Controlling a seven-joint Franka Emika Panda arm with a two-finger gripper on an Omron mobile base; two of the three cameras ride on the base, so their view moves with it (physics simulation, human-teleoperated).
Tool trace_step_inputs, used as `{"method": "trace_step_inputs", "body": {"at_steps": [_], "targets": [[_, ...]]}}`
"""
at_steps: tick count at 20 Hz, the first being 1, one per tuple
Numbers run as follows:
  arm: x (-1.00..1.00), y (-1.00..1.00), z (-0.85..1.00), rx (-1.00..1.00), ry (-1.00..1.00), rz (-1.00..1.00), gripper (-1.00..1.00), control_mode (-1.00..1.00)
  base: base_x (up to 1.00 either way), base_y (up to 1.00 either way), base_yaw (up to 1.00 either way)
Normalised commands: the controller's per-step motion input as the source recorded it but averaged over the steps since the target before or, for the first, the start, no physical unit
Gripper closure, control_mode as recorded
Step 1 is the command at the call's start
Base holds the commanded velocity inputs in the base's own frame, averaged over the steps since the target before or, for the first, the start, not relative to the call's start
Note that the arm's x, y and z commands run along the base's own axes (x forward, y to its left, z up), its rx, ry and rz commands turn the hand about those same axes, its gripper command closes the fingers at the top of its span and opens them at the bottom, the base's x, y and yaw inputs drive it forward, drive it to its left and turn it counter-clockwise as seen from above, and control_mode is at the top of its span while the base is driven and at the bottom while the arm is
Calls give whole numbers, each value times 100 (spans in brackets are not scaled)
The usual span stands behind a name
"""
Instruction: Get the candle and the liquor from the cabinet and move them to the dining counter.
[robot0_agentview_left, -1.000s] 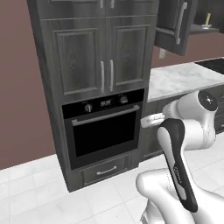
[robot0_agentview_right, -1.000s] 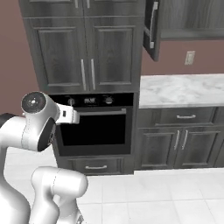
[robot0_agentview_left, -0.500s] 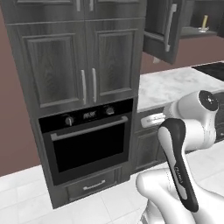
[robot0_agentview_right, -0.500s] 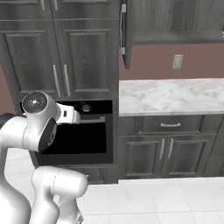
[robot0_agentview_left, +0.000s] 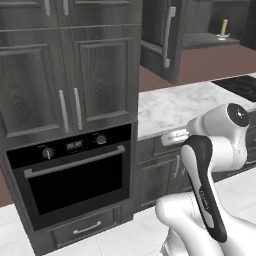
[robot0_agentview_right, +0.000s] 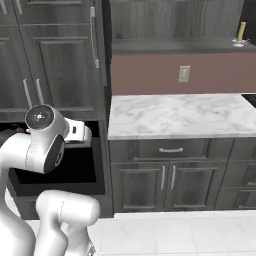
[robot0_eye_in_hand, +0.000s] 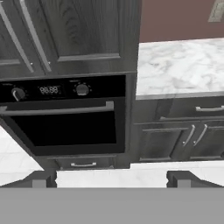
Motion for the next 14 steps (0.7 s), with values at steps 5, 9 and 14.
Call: {"method": "trace_step_inputs", "body": {"at_steps": [5, 9, 14], "targets": [[0, 0, 0, 0, 0, 0, -100, 100, 49, -55, 3], [0, 0, 0, 0, 0, 0, -100, 100, 40, -58, 7], [0, 0, 0, 0, 0, 0, -100, 100, 33, -60, 11]]}}
